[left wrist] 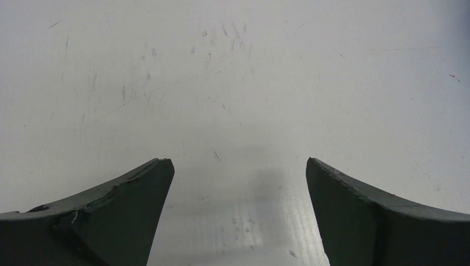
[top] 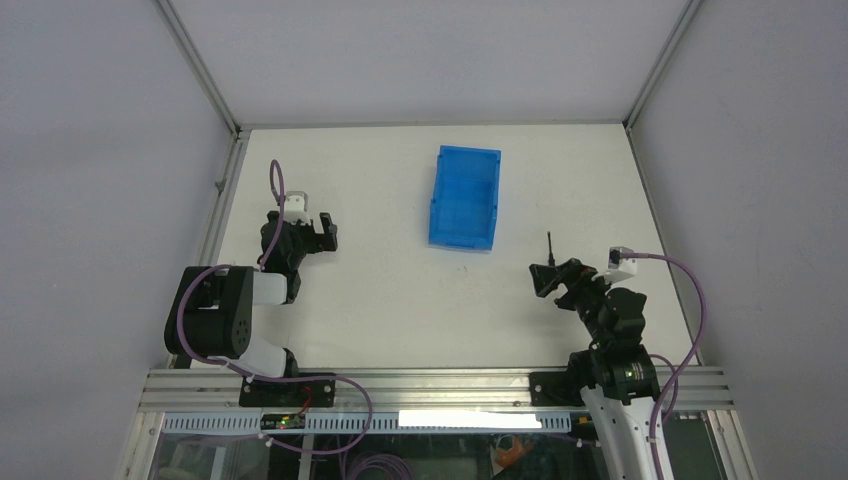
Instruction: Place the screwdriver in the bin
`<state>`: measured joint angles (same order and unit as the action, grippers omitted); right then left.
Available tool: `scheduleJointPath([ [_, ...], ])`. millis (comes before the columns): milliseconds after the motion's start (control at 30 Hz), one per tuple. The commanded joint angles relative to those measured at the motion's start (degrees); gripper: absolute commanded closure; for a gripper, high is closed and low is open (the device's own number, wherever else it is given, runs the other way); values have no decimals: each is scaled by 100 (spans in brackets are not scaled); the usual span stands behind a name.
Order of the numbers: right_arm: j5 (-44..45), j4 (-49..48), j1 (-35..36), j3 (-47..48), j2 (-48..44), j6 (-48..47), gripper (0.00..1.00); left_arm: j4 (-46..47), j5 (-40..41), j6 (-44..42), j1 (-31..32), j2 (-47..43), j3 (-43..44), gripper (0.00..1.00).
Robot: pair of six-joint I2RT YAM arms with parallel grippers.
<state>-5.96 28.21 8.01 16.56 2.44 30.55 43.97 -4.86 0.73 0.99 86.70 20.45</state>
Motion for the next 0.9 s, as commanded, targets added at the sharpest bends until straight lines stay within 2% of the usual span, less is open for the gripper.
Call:
scheduleJointPath([
  [0, 275, -106, 0, 429, 59, 258, 1, 317, -99, 50, -56, -39, 100, 1],
  [67, 95, -158, 4, 740, 110, 151, 1, 319, -96, 50, -56, -40, 100, 1],
  [200, 161, -695, -1, 1226, 356, 68, 8, 314, -101, 50, -56, -39, 100, 1],
  [267, 230, -757, -2, 1677, 816, -204, 10, 319, -94, 50, -56, -42, 100, 1],
  [333, 336, -418, -2, 2410, 1629, -555, 11, 316, -92, 50, -56, -43, 100, 1],
  [467, 645, 1315, 7, 4788, 3863, -1171, 13, 314, -94, 52, -58, -40, 100, 1],
  [567, 1277, 3169, 3, 6532, 5507, -1488, 8, 314, -92, 50, -56, -39, 100, 1],
  [667, 1346, 4753, -1, 7716, 6990, -1834, 4, 317, -98, 51, -56, -39, 100, 1],
  [733, 1427, 5273, -1, 8020, 7685, -1918, 4, 315, -99, 50, -56, -39, 100, 1],
  [867, 1224, 4653, -241, 7153, 8389, -1950, 4, 315, -94, 50, -56, -42, 100, 1],
])
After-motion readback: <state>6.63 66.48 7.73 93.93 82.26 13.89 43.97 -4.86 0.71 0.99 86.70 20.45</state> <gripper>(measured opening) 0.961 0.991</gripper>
